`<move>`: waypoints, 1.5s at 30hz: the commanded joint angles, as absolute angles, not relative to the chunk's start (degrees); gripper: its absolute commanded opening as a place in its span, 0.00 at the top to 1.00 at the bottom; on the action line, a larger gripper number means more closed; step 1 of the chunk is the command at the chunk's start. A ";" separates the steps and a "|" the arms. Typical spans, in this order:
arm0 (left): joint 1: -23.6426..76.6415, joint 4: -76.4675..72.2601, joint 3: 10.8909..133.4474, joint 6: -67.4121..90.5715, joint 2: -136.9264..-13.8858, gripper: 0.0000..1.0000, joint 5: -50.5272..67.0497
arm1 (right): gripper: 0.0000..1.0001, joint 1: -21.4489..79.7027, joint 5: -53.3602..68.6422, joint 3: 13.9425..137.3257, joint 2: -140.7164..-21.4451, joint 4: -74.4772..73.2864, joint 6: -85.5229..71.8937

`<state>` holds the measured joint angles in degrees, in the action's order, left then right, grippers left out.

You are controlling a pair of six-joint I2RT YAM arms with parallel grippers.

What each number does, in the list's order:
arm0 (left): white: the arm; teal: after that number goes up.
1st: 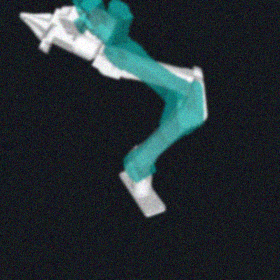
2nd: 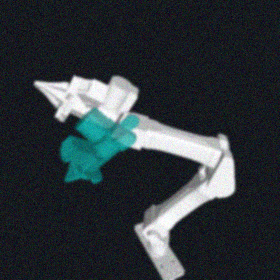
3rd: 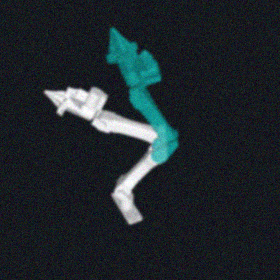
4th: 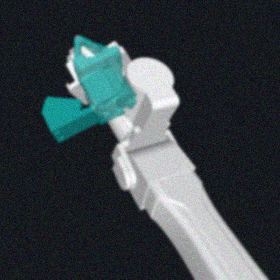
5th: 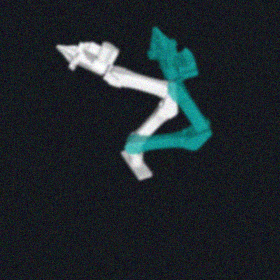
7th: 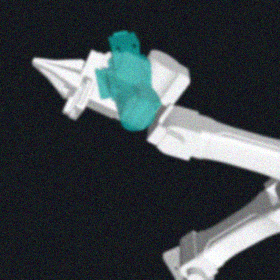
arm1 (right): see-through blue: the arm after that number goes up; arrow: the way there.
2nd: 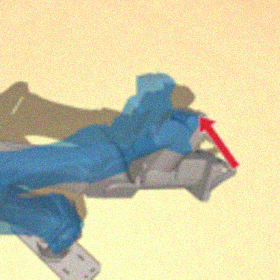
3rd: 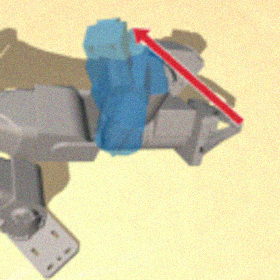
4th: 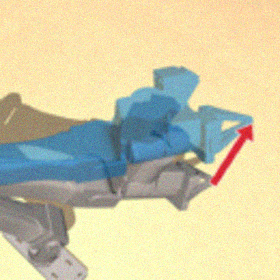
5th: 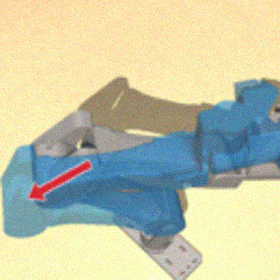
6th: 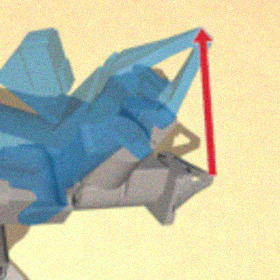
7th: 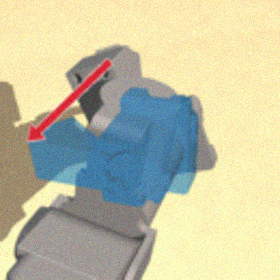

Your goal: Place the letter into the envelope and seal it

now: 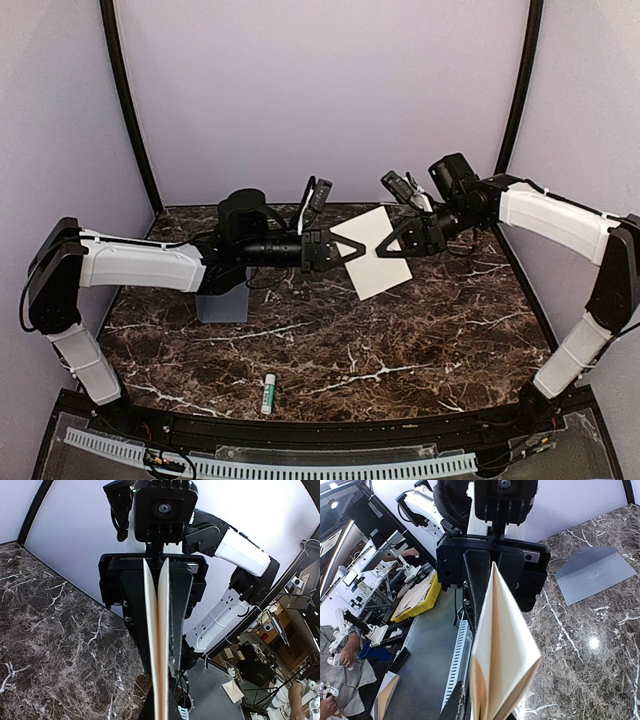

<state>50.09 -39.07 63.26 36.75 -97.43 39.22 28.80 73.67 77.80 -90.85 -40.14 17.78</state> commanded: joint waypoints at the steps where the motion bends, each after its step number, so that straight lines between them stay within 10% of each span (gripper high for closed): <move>1: 49.94 -41.64 63.99 37.14 -96.70 1.00 38.60 | 0.87 29.17 74.00 76.75 -89.39 -38.98 17.79; 10: 49.98 -40.56 64.18 36.96 -97.25 0.96 38.19 | 1.00 28.60 72.16 76.36 -88.36 -38.07 17.61; 16: 49.99 -19.39 63.41 26.79 -90.22 0.59 25.42 | 1.00 22.75 66.55 75.30 -85.84 -41.05 20.86; 23: 48.25 5.46 59.44 22.22 -77.70 0.48 1.39 | 1.00 15.72 61.83 66.69 -79.81 -41.06 25.88; 45: 27.33 8.26 31.96 39.36 -60.16 0.41 -18.38 | 1.00 10.34 61.74 60.40 -75.12 -37.65 26.46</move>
<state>30.87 11.75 35.20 36.40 -60.53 -20.01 10.39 61.36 61.34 -76.25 -38.76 25.12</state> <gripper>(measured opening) 0.605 0.004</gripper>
